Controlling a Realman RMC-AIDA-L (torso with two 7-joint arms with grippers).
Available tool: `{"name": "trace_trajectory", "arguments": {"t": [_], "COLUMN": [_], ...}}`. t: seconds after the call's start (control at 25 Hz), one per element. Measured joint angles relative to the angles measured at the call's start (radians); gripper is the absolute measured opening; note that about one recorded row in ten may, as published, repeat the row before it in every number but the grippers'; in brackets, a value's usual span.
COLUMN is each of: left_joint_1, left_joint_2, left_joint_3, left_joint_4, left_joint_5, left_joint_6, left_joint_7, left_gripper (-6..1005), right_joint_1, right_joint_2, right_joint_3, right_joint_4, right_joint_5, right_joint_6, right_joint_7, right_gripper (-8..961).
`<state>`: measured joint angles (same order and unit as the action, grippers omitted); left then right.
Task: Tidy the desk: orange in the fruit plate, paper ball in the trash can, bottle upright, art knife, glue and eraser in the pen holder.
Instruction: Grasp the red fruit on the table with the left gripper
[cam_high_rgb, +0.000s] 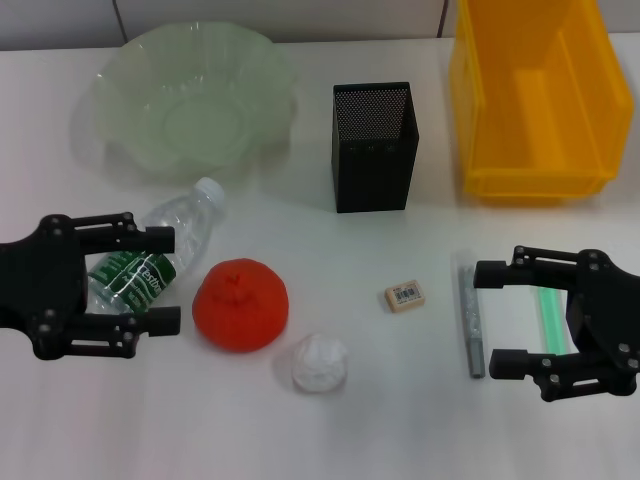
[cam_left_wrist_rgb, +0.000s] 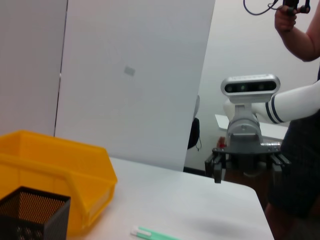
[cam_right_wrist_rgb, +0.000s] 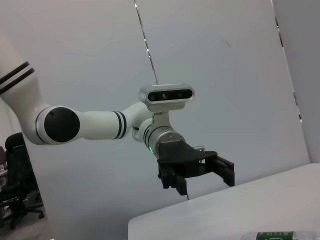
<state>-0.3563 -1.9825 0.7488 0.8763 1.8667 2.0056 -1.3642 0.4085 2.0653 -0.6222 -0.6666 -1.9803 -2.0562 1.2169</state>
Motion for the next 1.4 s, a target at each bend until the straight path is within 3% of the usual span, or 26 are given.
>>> {"name": "trace_trajectory", "arguments": {"t": [0.56, 0.84, 1.04, 1.4], "left_joint_1": [-0.053, -0.154, -0.206, -0.197], "left_joint_2": [-0.016, -0.083, -0.086, -0.089], "left_joint_3": [0.004, 0.015, 0.145, 0.404], "left_joint_4": [0.024, 0.206, 0.199, 0.173], "left_joint_5": [0.086, 0.315, 0.383, 0.423], "left_joint_6": [-0.048, -0.141, -0.253, -0.423], "left_joint_7": [-0.075, -0.236, -0.289, -0.297], "left_gripper": [759, 722, 695, 646], "right_joint_1": [0.001, -0.007, -0.010, -0.023], "right_joint_2": [-0.001, -0.001, -0.005, -0.005], "right_joint_3": [0.006, 0.054, 0.058, 0.059], "right_joint_4": [0.004, 0.022, 0.048, 0.048], "right_joint_5": [-0.001, 0.006, 0.006, 0.005], "right_joint_6": [0.022, 0.126, 0.142, 0.162], "right_joint_7": [-0.001, 0.009, 0.009, 0.009], "right_gripper": [835, 837, 837, 836]}}
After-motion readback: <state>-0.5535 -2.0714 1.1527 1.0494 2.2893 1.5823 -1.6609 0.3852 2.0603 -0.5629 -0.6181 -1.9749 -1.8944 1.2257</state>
